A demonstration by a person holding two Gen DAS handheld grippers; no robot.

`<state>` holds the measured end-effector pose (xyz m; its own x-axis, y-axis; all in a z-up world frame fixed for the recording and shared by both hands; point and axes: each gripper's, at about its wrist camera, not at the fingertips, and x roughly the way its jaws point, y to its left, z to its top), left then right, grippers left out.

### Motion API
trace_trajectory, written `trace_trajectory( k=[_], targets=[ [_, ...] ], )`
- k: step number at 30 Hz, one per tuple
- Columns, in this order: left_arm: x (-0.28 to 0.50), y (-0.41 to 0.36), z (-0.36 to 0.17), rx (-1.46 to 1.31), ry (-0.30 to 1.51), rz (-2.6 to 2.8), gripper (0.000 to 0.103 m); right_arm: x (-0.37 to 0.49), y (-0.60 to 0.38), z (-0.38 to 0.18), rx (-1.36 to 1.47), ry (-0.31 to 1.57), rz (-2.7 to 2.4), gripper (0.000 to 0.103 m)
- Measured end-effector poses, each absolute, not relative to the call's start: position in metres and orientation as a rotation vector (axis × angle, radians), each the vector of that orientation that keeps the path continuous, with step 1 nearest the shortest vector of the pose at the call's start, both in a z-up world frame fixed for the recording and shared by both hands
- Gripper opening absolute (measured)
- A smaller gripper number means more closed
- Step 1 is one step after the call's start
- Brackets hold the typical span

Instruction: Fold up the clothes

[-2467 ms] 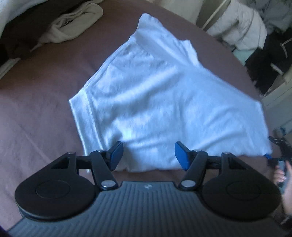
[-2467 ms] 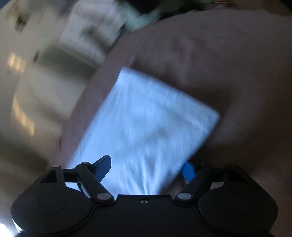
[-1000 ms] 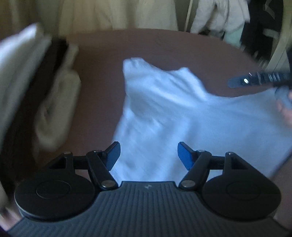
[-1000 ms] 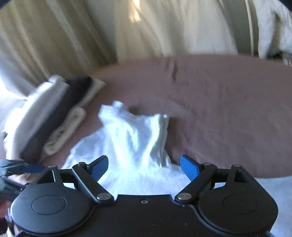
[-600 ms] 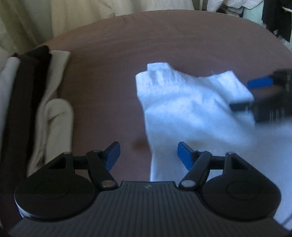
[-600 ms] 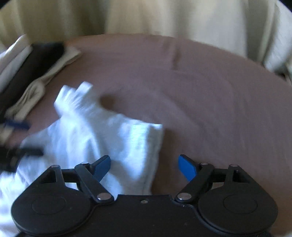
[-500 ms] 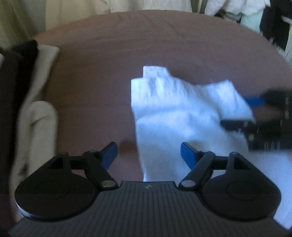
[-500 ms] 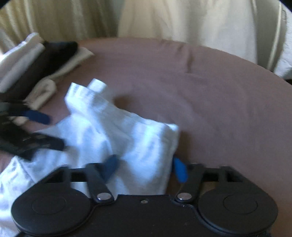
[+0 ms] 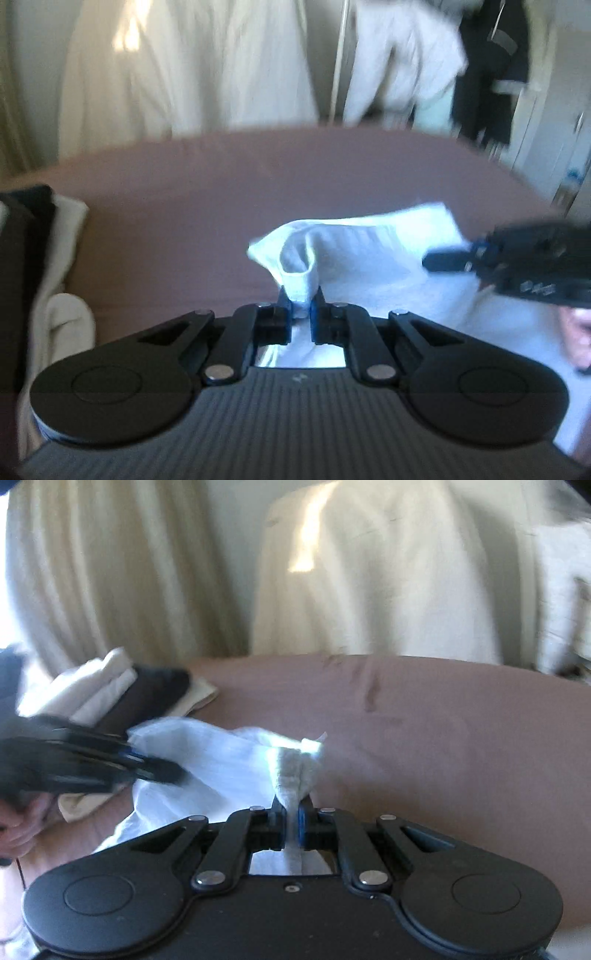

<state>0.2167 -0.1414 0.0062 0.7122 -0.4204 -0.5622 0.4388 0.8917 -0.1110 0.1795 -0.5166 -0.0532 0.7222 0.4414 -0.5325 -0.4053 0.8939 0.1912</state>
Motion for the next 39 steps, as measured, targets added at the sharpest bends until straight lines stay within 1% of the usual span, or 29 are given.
trace_trajectory(
  k=[2,4,5,6,8,9,10,11,12,13,14,15,18,20,22,24,25,28,30,31,33,34,35,36,38,39],
  targets=[
    [0.166,-0.135,0.010,0.035,0.568,-0.526,0.009,0.142,-0.523,-0.055,0.092,0.582,0.455,0.008],
    [0.127,-0.134,-0.003,0.072,0.615,-0.532,0.010,0.104,-0.530,-0.056,0.122,0.560,0.442,0.011],
    [0.114,-0.135,-0.015,0.088,0.686,-0.522,0.012,0.085,-0.533,-0.057,0.137,0.549,0.436,0.014],
    [0.106,-0.136,-0.028,0.098,0.778,-0.507,0.012,0.069,-0.536,-0.061,0.148,0.554,0.435,0.015],
    [0.101,-0.133,-0.055,0.064,0.966,-0.471,0.014,0.052,-0.544,-0.079,0.168,0.627,0.457,0.015],
    [0.099,-0.129,-0.064,0.026,0.995,-0.455,0.015,0.048,-0.550,-0.086,0.198,0.658,0.462,0.015],
    [0.097,-0.123,-0.068,-0.018,1.000,-0.445,0.015,0.046,-0.556,-0.090,0.233,0.685,0.457,0.016],
    [0.097,-0.119,-0.068,-0.061,1.002,-0.438,0.017,0.045,-0.562,-0.093,0.266,0.707,0.452,0.018],
    [0.098,-0.115,-0.065,-0.101,1.008,-0.432,0.022,0.046,-0.566,-0.094,0.296,0.720,0.448,0.022],
    [0.102,-0.113,-0.060,-0.137,1.006,-0.423,0.034,0.046,-0.570,-0.093,0.320,0.725,0.443,0.028],
    [0.107,-0.113,-0.055,-0.159,0.989,-0.412,0.044,0.044,-0.573,-0.091,0.333,0.714,0.435,0.040],
    [0.109,-0.112,-0.049,-0.170,0.968,-0.403,0.046,0.043,-0.575,-0.088,0.343,0.703,0.426,0.048],
    [0.111,-0.107,-0.033,-0.181,0.920,-0.383,0.048,0.042,-0.572,-0.085,0.362,0.692,0.422,0.049],
    [0.112,-0.095,-0.028,-0.203,0.898,-0.364,0.054,0.040,-0.572,-0.078,0.387,0.678,0.416,0.050],
    [0.115,-0.081,-0.029,-0.273,0.886,-0.362,0.055,0.037,-0.575,-0.070,0.441,0.657,0.441,0.053],
    [0.119,-0.066,-0.033,-0.369,0.884,-0.372,0.055,0.038,-0.577,-0.060,0.507,0.646,0.495,0.066],
    [0.124,-0.062,-0.037,-0.417,0.885,-0.381,0.055,0.040,-0.576,-0.059,0.535,0.647,0.521,0.069],
    [0.149,-0.059,-0.052,-0.539,0.894,-0.417,0.055,0.047,-0.573,-0.059,0.568,0.655,0.514,0.073],
    [0.172,-0.070,-0.065,-0.562,0.896,-0.461,0.055,0.057,-0.566,-0.063,0.559,0.673,0.471,0.074],
    [0.183,-0.076,-0.073,-0.563,0.915,-0.453,0.055,0.063,-0.561,-0.065,0.554,0.683,0.471,0.074],
    [0.200,-0.085,-0.088,-0.523,1.004,-0.344,0.041,0.070,-0.548,-0.069,0.520,0.709,0.502,0.074],
    [0.200,-0.088,-0.091,-0.494,1.020,-0.305,0.027,0.075,-0.539,-0.072,0.494,0.737,0.516,0.074],
    [0.196,-0.089,-0.090,-0.469,1.008,-0.281,0.021,0.079,-0.531,-0.076,0.469,0.776,0.521,0.074],
    [0.192,-0.090,-0.088,-0.443,0.998,-0.259,0.019,0.085,-0.524,-0.084,0.449,0.835,0.502,0.074],
    [0.181,-0.094,-0.083,-0.364,0.992,-0.209,0.004,0.090,-0.518,-0.099,0.433,0.914,0.447,0.073],
    [0.177,-0.096,-0.081,-0.315,0.989,-0.175,0.003,0.087,-0.520,-0.101,0.441,0.895,0.451,0.073]
  ],
)
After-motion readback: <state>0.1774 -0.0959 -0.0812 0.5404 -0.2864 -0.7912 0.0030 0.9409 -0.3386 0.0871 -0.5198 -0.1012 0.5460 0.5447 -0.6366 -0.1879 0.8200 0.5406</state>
